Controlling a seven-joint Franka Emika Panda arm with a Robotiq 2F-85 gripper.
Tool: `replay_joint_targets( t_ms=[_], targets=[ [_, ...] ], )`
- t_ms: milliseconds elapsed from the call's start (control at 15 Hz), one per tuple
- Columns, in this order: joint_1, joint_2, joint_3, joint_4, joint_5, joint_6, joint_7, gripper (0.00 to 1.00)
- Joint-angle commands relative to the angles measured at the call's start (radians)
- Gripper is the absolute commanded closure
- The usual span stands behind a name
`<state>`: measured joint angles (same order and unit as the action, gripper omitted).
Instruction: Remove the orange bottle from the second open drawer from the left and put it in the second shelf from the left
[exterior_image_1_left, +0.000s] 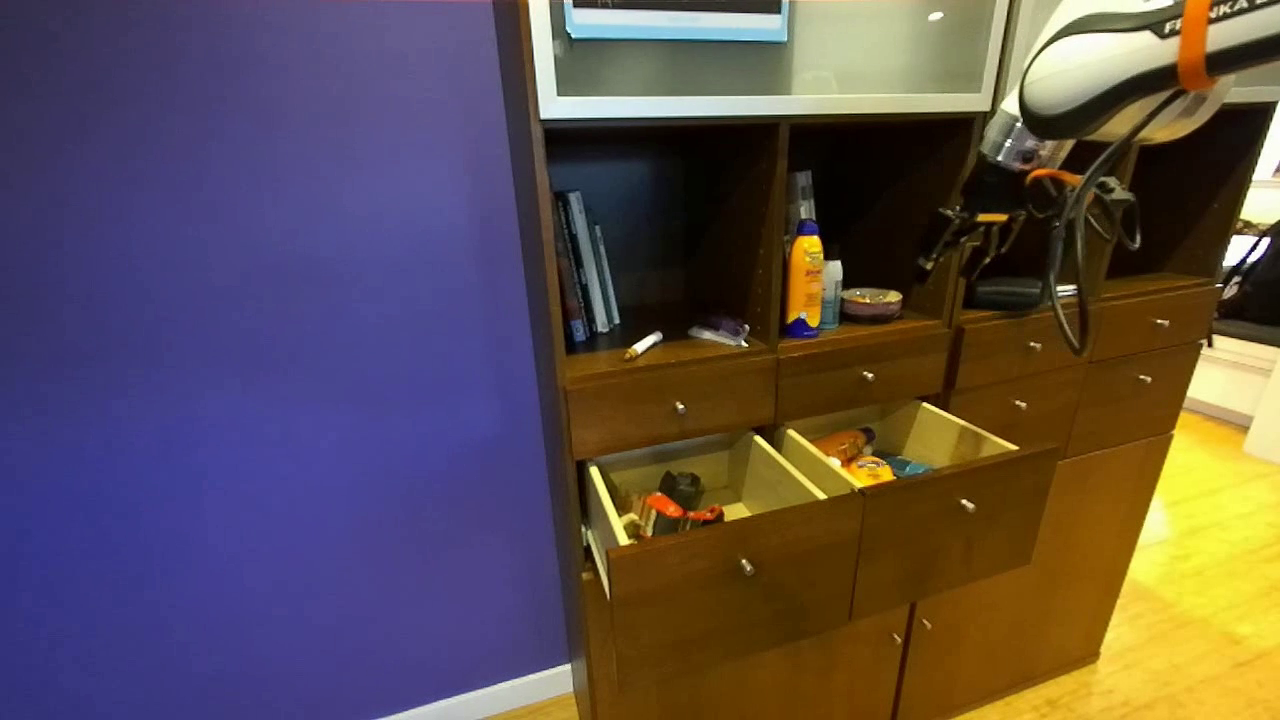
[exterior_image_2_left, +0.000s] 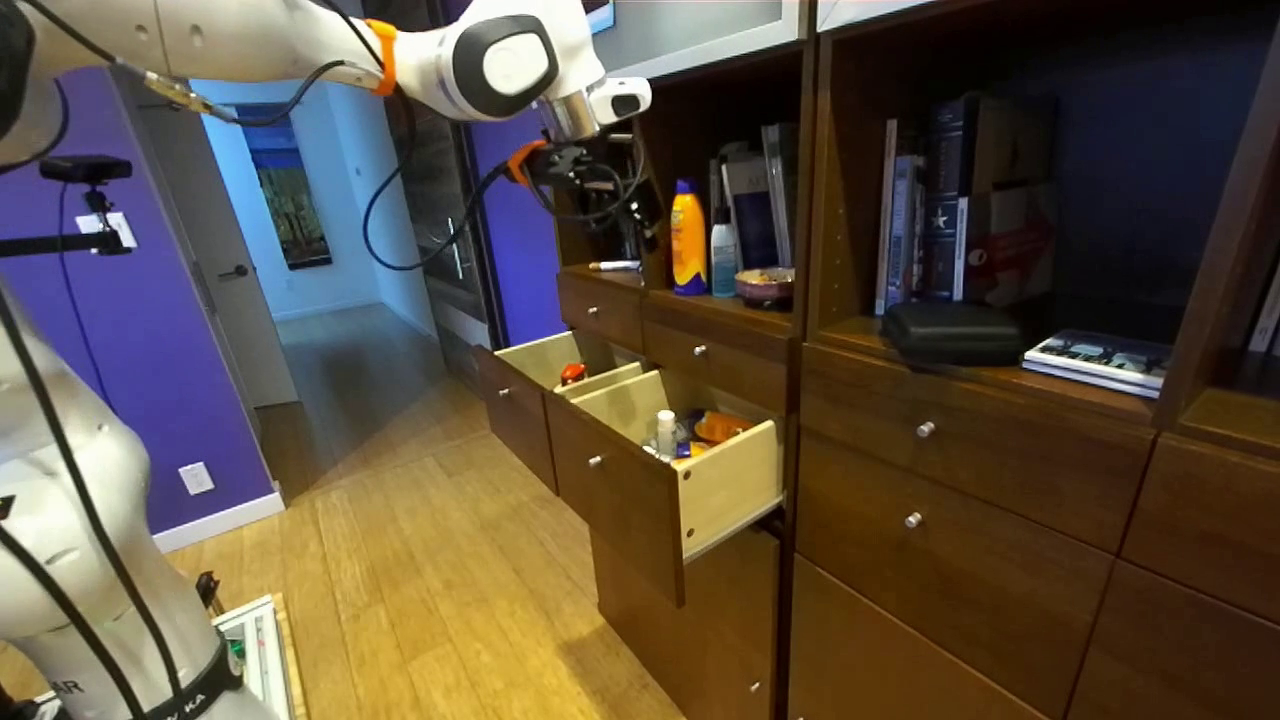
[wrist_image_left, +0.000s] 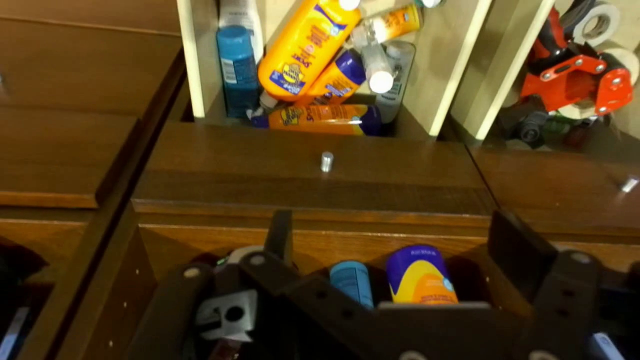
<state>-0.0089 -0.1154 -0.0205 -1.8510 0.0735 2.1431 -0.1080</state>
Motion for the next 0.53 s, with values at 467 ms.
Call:
replay_joint_targets(
  t_ms=[467],
  targets=[
    [0.003,-0.306,-0.032,-0.350,0.018,-0.003,-0.001,0.00]
  ],
)
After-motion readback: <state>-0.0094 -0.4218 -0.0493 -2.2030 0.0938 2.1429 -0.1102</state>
